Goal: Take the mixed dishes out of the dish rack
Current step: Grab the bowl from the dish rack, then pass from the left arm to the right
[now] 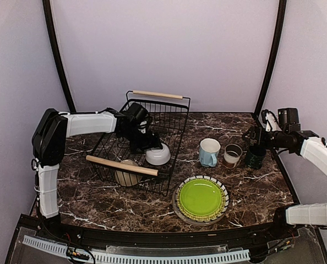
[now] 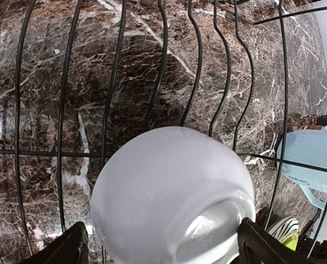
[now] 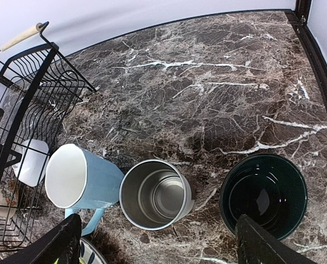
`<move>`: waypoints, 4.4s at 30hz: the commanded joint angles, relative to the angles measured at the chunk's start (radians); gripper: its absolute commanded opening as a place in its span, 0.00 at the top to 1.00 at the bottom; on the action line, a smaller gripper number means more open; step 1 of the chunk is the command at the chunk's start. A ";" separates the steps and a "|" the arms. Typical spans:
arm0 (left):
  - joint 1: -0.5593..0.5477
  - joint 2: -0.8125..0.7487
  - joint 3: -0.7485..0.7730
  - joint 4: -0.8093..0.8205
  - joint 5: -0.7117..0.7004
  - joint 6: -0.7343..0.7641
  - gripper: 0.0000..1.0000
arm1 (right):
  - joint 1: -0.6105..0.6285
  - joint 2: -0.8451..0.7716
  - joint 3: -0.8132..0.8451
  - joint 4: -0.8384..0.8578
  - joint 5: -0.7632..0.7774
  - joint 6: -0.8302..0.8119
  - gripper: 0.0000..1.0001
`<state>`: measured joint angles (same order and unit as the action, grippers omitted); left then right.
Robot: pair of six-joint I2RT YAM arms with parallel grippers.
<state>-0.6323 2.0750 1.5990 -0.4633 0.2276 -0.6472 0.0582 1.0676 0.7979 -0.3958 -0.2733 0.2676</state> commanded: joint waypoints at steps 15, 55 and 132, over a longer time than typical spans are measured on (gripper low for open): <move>0.045 0.008 -0.103 0.104 0.196 -0.083 0.01 | 0.000 -0.020 0.001 0.023 -0.025 0.010 0.06; 0.053 -0.094 -0.094 0.118 0.183 -0.020 0.58 | 0.000 -0.027 -0.008 0.028 -0.039 0.028 0.05; 0.078 -0.250 -0.437 1.636 0.622 -0.787 0.54 | 0.545 0.674 0.439 1.673 -0.648 1.092 1.00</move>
<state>-0.5526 1.8286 1.1805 1.1423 0.8326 -1.4582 0.6102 1.7596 1.2343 1.2060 -0.9195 1.3575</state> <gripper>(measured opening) 0.502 0.036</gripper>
